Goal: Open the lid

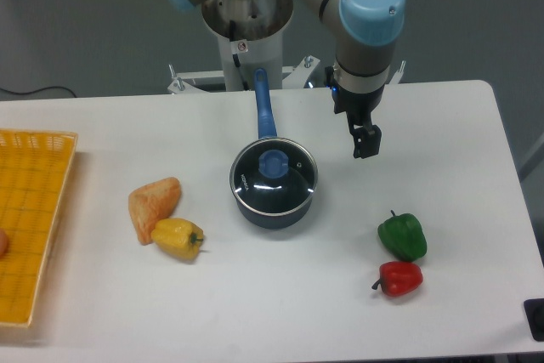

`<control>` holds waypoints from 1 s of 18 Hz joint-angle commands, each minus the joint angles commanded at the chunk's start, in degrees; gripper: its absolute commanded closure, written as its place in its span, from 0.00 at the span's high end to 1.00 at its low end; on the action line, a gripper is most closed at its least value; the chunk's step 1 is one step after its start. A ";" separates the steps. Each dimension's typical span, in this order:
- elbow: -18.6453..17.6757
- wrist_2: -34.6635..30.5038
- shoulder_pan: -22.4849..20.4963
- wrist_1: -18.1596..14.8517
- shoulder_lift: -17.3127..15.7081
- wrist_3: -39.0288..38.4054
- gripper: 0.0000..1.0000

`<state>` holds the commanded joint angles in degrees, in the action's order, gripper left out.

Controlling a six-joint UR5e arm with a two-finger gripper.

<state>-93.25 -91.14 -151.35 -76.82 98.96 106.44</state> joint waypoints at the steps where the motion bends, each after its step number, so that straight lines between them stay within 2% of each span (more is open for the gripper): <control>1: 0.09 0.00 0.00 0.00 -0.09 0.09 1.00; 7: 0.35 0.87 0.00 -0.44 -0.18 -0.26 1.00; 10: -0.70 4.47 -0.44 -0.09 -0.61 -3.42 1.00; 15: -1.23 4.22 -0.44 0.00 -1.32 -8.95 1.00; 18: -1.67 4.48 -0.35 -0.35 -1.58 -9.49 1.00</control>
<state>-94.92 -86.66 -151.70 -77.17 97.39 96.94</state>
